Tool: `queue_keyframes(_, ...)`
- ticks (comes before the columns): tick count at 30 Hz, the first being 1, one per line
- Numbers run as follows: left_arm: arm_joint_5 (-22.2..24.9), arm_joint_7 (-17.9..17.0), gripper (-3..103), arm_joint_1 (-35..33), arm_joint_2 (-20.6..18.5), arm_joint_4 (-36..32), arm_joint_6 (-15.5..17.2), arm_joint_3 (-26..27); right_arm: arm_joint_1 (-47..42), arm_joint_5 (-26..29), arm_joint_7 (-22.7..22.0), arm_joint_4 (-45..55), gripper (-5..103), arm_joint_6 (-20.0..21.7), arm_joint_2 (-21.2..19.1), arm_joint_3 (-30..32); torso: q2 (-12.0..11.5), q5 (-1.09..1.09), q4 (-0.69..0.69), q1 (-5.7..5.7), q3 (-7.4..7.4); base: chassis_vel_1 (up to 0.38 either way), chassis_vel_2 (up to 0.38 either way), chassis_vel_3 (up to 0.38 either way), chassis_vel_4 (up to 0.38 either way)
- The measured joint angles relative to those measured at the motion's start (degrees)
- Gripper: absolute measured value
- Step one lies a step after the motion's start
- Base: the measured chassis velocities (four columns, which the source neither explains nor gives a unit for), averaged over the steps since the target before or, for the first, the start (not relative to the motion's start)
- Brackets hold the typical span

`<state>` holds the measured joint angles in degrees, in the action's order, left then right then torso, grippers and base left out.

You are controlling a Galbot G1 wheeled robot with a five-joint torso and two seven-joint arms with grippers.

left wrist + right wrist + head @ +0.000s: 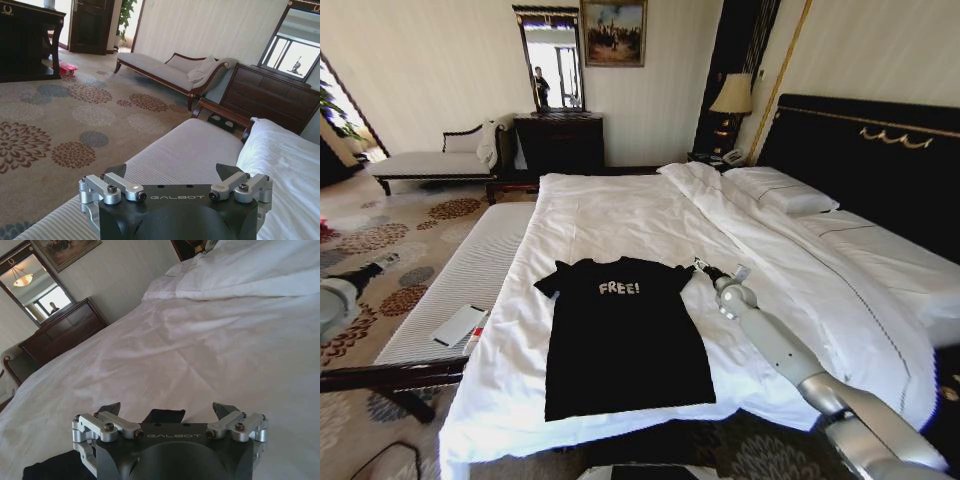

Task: Fold the clothes on the bed.

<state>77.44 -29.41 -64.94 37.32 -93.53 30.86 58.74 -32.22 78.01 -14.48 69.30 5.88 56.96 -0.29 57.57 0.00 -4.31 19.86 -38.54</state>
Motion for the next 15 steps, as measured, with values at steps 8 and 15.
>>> queue_keyframes(8, -0.04, -0.77, 100, -0.13, 0.25, -1.17, 0.06, -0.39, -1.58, 1.18, 1.02, -0.91, 100, 1.15, 2.81, 0.54, 0.0, 0.0, 0.0, 0.0, 0.0, 0.0, 0.0, 0.0, 0.0)
queue_keyframes(15, -0.06, -0.78, 100, -0.04, -0.29, -0.82, 0.07, -0.66, -3.57, 5.05, 2.77, -0.44, 100, 1.08, 5.08, 2.5, 0.0, 0.0, -0.01, 0.0, -0.01, 0.0, 0.0, 0.0, 0.0)
